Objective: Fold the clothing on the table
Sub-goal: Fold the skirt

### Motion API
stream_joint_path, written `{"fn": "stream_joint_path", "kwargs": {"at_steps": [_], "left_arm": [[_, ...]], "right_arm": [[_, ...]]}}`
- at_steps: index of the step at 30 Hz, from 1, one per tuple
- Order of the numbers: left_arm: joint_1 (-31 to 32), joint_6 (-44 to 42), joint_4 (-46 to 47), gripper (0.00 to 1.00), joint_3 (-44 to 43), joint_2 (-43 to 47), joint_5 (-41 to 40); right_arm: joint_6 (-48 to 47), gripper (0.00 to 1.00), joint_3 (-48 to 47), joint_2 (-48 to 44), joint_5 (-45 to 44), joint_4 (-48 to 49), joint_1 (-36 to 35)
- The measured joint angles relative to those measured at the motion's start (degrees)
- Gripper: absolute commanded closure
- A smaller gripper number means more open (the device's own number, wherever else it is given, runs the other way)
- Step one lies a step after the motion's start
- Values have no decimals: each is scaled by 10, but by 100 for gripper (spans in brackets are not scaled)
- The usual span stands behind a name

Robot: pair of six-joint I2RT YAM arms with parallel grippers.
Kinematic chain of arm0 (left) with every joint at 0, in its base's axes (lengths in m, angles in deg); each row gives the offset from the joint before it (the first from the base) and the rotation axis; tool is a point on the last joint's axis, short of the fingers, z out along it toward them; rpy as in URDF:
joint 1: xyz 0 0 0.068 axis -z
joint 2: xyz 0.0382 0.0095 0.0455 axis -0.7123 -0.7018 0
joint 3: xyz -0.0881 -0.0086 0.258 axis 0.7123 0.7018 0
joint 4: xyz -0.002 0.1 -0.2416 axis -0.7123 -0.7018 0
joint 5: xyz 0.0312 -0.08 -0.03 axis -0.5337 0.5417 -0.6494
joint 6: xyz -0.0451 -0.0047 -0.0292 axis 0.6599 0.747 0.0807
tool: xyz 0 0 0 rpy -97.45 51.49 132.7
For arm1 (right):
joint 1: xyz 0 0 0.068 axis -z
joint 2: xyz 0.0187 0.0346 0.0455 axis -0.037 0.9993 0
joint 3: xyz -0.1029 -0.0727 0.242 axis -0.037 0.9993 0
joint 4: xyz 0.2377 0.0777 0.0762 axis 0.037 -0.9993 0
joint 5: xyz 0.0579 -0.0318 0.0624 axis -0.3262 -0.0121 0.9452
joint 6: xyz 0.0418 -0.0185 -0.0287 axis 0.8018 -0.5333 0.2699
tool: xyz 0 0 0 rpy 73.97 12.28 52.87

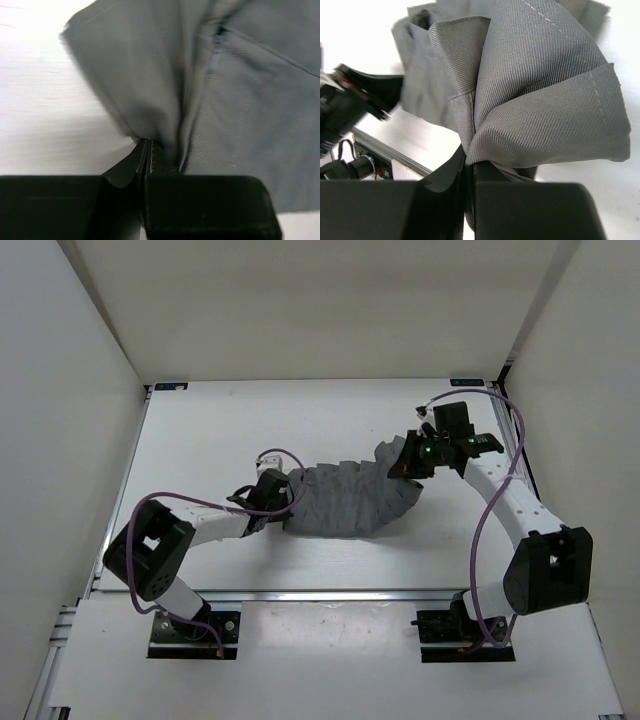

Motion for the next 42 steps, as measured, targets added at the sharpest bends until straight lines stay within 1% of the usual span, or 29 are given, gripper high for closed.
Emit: {"fn": "stream_joint_path", "kwargs": {"at_steps": [1, 5, 10, 18, 22, 24, 25, 26, 27, 28, 29, 31, 32, 34, 37, 38, 39, 42], "left_arm": [[9, 5, 11, 96, 1, -3, 4], [44, 34, 54, 95, 9, -13, 30], [73, 55, 71, 95, 16, -13, 50], [76, 68, 85, 95, 28, -9, 62], [72, 72, 89, 95, 39, 0, 64], [68, 72, 89, 96, 43, 4, 66], [67, 72, 89, 96, 45, 6, 66], [65, 72, 88, 96, 47, 9, 66], [63, 72, 88, 95, 49, 10, 67], [61, 72, 87, 96, 51, 13, 68], [58, 71, 86, 96, 53, 16, 68], [48, 68, 78, 96, 56, 24, 71], [43, 66, 71, 95, 57, 30, 71], [27, 60, 56, 96, 61, 48, 69], [6, 41, 12, 95, 60, 97, 52], [3, 35, -2, 96, 59, 117, 42], [0, 26, -26, 96, 54, 144, 29], [0, 5, -85, 97, 18, 214, 5]], "right_arm": [[2, 100, -7, 5, 0, 0, -7], [12, 100, -42, 41, -2, 9, -45], [30, 100, -77, 103, 1, 30, -98], [67, 100, -96, 200, 42, 90, -174], [78, 100, -108, 243, 61, 108, -201], [82, 87, -111, 257, 68, 116, -210], [86, 71, -111, 261, 74, 121, -213], [90, 64, -111, 264, 83, 124, -215], [94, 61, -111, 265, 98, 131, -215], [99, 52, -108, 265, 115, 144, -215], [107, 47, -106, 264, 130, 158, -214], [123, 31, -95, 258, 165, 193, -211], [134, 31, -85, 250, 183, 212, -209], [150, 36, -62, 219, 211, 240, -203], [162, 55, -49, 147, 227, 252, -195], [159, 67, -49, 128, 226, 255, -189], [156, 72, -48, 104, 223, 256, -180], [144, 81, -42, 53, 208, 256, -141]]}}
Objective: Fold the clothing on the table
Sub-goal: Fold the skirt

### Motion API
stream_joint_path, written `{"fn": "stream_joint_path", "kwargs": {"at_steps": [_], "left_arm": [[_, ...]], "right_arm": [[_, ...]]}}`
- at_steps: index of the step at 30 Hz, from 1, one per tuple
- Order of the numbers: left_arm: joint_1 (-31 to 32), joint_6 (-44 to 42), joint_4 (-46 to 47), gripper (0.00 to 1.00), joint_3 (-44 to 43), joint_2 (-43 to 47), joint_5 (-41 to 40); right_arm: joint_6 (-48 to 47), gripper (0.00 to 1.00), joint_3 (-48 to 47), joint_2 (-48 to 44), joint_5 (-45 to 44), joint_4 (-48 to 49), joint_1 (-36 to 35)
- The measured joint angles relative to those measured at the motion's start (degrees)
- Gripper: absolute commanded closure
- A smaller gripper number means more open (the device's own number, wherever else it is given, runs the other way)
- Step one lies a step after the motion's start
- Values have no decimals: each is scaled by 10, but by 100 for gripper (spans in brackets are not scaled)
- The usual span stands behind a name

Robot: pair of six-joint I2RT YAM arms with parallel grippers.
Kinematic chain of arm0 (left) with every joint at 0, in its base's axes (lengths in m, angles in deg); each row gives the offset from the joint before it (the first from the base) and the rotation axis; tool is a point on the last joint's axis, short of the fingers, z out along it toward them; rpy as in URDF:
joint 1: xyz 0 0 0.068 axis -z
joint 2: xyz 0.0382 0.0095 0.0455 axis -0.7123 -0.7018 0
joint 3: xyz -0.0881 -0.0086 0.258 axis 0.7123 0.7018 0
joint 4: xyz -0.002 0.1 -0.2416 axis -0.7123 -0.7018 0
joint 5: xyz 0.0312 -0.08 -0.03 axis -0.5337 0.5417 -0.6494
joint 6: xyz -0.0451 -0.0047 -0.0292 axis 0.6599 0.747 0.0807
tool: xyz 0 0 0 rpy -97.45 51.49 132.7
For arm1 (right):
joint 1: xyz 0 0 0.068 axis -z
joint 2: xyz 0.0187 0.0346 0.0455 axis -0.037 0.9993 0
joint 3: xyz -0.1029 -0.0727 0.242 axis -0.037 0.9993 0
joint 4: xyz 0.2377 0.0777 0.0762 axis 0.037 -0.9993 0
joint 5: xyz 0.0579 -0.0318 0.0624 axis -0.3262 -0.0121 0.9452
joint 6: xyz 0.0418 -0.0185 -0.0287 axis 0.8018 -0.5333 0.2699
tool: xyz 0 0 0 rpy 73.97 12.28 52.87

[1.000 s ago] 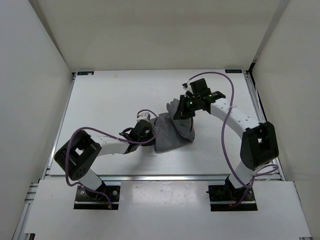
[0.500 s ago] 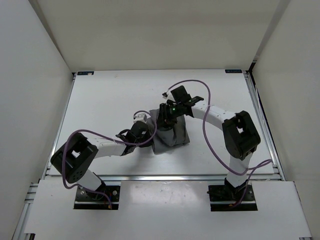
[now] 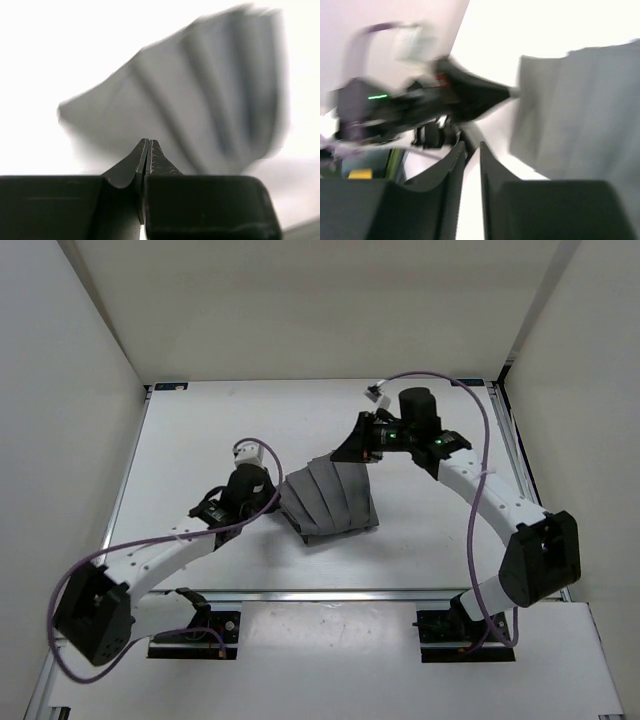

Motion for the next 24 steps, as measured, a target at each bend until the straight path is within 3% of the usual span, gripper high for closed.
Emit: {"fn": "stream_joint_path", "kwargs": {"at_steps": [7, 11, 18, 24], "left_arm": [[-11, 8, 26, 98, -44, 91, 66], [-10, 38, 95, 100, 14, 44, 123], [26, 81, 127, 100, 141, -43, 128], [34, 92, 181, 99, 158, -73, 115]], "right_arm": [[-16, 85, 63, -12, -40, -23, 54], [-16, 85, 95, -12, -42, -28, 58], [-22, 84, 108, -12, -43, -30, 64], [-25, 81, 127, -24, -43, -31, 70]]}}
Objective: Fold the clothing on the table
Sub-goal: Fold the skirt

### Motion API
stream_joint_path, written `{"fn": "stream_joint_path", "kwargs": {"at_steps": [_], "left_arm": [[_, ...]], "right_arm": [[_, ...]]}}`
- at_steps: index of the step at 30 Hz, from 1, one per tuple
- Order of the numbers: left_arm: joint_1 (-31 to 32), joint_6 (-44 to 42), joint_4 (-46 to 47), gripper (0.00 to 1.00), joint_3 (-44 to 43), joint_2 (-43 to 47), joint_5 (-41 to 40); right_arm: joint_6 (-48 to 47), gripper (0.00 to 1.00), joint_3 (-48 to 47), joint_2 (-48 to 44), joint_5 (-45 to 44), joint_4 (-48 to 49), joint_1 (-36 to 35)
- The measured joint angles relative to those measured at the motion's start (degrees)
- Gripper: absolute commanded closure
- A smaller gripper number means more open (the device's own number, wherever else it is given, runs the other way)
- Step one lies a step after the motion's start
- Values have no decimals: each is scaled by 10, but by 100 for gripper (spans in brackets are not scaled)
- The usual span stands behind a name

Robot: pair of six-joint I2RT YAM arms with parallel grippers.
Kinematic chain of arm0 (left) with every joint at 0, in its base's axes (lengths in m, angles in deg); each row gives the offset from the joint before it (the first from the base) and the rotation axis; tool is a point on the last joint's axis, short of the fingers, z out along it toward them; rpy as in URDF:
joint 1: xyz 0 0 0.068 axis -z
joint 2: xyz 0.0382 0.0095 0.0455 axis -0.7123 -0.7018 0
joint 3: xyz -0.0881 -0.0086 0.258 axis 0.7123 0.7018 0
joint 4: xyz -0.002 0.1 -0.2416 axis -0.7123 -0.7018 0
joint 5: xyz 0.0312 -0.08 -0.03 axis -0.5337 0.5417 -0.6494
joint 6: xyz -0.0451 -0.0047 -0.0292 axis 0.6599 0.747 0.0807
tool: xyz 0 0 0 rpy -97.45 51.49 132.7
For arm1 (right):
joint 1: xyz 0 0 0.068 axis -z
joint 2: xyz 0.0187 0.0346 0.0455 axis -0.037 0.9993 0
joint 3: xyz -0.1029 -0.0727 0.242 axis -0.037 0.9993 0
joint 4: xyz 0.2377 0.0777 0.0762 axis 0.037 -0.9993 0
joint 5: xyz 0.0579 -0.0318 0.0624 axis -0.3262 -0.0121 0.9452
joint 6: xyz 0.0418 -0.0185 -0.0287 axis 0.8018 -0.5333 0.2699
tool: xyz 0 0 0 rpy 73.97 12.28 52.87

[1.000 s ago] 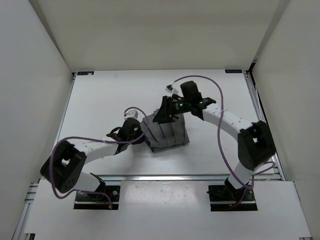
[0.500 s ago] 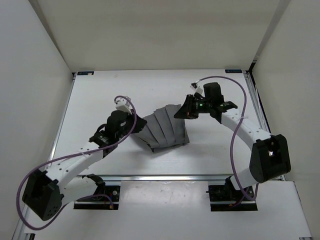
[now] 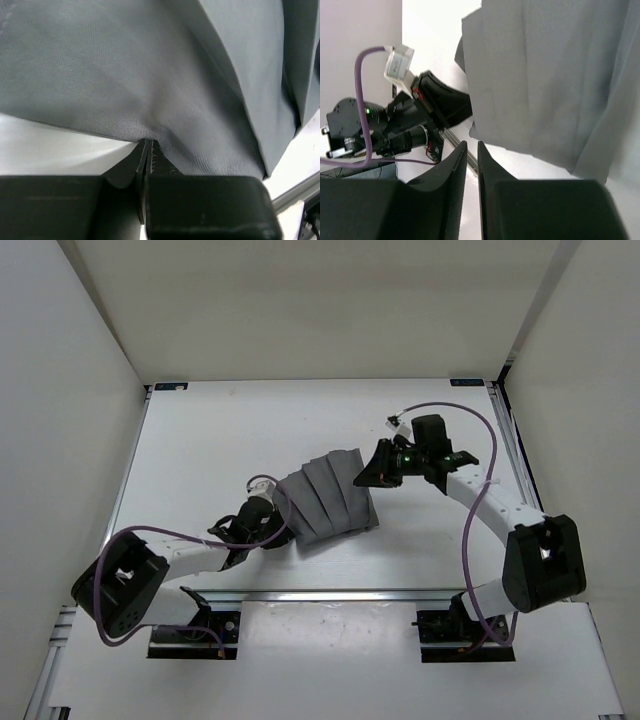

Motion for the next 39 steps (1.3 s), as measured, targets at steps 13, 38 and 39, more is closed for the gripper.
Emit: {"fn": "stream_joint_path", "kwargs": {"at_steps": [13, 38, 39], "left_arm": [[-79, -74, -149, 1, -64, 204, -13], [-247, -106, -413, 1, -2, 532, 196], [-247, -102, -413, 1, 6, 541, 204]], "right_arm": [[-67, 56, 108, -204, -52, -91, 116], [-122, 55, 214, -290, -88, -169, 191], [-122, 54, 214, -290, -88, -170, 191]]}}
